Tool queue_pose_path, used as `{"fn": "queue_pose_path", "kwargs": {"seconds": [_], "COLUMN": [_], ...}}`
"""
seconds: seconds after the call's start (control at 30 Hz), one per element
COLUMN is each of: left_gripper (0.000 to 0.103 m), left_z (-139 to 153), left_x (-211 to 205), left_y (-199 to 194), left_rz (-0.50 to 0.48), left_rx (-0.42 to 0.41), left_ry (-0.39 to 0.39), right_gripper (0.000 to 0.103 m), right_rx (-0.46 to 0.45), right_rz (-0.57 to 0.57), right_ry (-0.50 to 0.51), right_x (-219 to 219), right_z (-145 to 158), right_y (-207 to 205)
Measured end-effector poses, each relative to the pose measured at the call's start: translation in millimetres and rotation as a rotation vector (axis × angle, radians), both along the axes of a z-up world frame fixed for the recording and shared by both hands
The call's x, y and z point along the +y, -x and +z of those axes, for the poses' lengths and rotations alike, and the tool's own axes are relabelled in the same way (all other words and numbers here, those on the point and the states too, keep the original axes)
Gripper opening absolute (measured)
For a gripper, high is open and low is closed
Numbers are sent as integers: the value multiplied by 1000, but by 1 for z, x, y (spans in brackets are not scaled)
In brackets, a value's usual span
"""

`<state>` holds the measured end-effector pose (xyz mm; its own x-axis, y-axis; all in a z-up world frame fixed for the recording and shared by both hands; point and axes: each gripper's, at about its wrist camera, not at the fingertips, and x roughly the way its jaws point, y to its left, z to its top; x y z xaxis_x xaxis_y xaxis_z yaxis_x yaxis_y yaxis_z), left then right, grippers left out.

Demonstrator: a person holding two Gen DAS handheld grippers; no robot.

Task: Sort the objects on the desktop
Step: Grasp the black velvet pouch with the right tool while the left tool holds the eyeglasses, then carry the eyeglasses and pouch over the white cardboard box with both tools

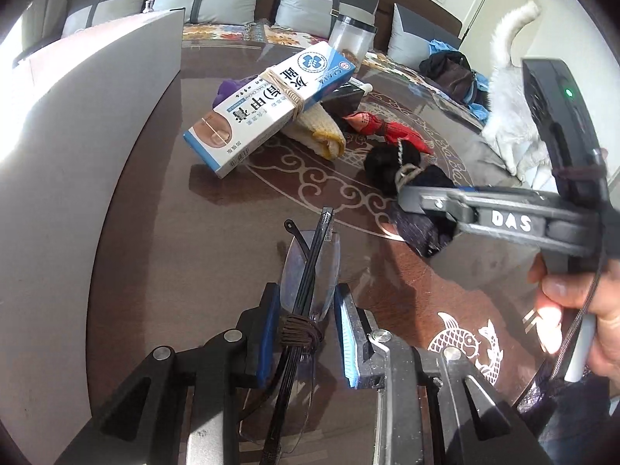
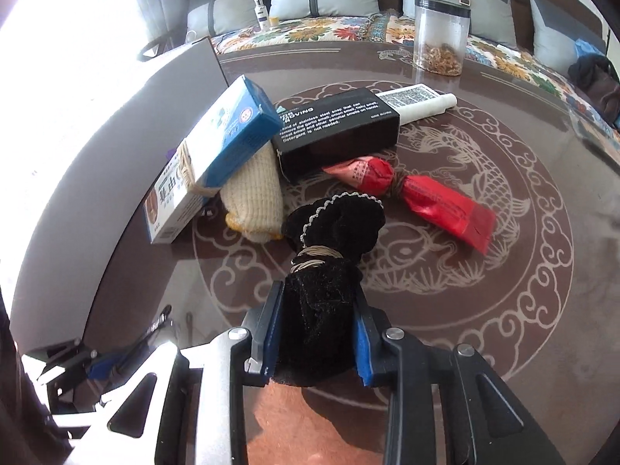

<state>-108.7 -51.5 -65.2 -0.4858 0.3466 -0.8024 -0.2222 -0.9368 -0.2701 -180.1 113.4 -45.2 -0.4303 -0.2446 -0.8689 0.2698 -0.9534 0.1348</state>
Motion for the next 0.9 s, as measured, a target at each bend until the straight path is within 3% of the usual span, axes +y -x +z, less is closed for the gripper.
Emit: {"fn": "queue_pose_path", "kwargs": {"seconds": [0.13, 0.2, 0.23, 0.27, 0.33, 0.4, 0.47, 0.5, 0.67, 0.7, 0.73, 0.9], "left_gripper": [28, 28, 28, 28, 28, 28, 28, 28, 27, 25, 9, 9], "left_z": [0, 0, 0, 1, 1, 6, 17, 23, 66, 76, 87, 125], "left_x": [1, 2, 3, 2, 0, -1, -2, -2, -15, -21, -30, -81], "left_y": [-1, -3, -5, -3, -5, -8, -14, -18, -37, -42, -46, -66], "left_rz": [-3, -3, -2, 1, 8, 13, 11, 10, 15, 25, 35, 117], "left_rx": [-5, -6, -8, -12, -20, -9, 22, 37, 90, 107, 121, 188], "left_ry": [-8, -11, -14, -20, -42, -59, -64, -70, -169, -192, -212, -267], "right_gripper": [34, 45, 59, 64, 64, 63, 32, 32, 31, 31, 31, 31], "right_rx": [-26, -24, -23, -14, 4, -2, -7, 11, 89, 112, 134, 223], "right_rz": [37, 16, 4, -6, -20, -7, 30, 39, 45, 54, 64, 123], "right_ry": [-25, -32, -31, -36, -27, -17, -78, -107, -57, -54, -44, 44], "right_x": [24, 35, 40, 42, 42, 37, 25, 21, 19, 16, 13, -26], "right_z": [-1, -3, -3, -4, -4, -8, -12, -10, 27, 38, 49, 100], "right_y": [-52, -69, -71, -73, -71, -68, -66, -69, -89, -92, -94, -88]}}
